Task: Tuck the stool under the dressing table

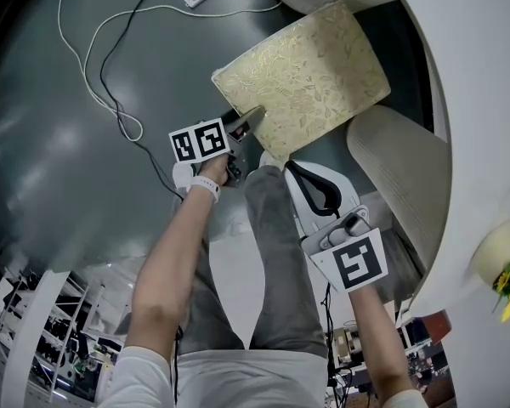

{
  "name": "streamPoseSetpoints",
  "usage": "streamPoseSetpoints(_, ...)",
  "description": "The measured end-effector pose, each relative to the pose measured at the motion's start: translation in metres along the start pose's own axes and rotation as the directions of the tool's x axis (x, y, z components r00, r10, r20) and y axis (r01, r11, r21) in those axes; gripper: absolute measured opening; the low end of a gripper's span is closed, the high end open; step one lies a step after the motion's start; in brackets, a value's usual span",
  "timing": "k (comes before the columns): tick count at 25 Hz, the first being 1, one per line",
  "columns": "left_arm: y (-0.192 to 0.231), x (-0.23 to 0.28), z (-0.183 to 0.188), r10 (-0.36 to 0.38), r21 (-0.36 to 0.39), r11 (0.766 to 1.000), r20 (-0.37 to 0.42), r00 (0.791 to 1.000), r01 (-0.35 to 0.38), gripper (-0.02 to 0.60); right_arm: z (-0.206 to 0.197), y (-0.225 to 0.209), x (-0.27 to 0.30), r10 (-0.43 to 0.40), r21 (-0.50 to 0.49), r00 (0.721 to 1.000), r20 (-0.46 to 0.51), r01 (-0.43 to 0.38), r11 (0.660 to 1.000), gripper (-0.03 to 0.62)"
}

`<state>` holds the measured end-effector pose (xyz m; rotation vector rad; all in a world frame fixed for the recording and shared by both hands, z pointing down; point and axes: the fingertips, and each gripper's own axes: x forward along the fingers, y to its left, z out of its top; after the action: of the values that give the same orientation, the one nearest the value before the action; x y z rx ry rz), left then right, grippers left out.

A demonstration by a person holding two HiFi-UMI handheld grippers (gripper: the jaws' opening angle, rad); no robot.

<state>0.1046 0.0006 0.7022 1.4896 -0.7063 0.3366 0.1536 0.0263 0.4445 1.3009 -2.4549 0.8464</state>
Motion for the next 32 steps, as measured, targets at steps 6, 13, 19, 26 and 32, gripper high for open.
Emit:
streamPoseSetpoints(6,0.0,0.0,-0.001,0.01,-0.003,1.0,-0.005,1.0,-0.01,0.336,-0.03,-0.018,-0.005,-0.038,0.009,0.997,-0.068,0.039,0.999,0.099)
streamPoseSetpoints(13,0.0,0.0,0.0,0.006,0.0,1.0,0.003,1.0,-0.006,0.336,-0.077,-0.071,-0.009,-0.188,0.228,0.978,-0.09,0.204,0.952,0.178)
streamPoseSetpoints(19,-0.001,0.001,-0.002,0.006,-0.003,1.0,0.013,1.0,-0.006,0.336,-0.127,-0.109,-0.001,-0.287,0.456,0.948,-0.138,0.318,0.831,0.252)
streamPoseSetpoints(26,0.002,0.003,-0.001,0.005,-0.005,1.0,0.021,1.0,-0.005,0.335,-0.171,-0.136,0.012,-0.369,0.658,0.908,-0.2,0.403,0.636,0.416)
streamPoseSetpoints(32,0.003,0.004,-0.002,0.0,-0.009,1.0,0.044,0.999,0.0,0.334,-0.203,-0.157,0.021,-0.412,0.794,0.891,-0.192,0.388,0.468,0.49)
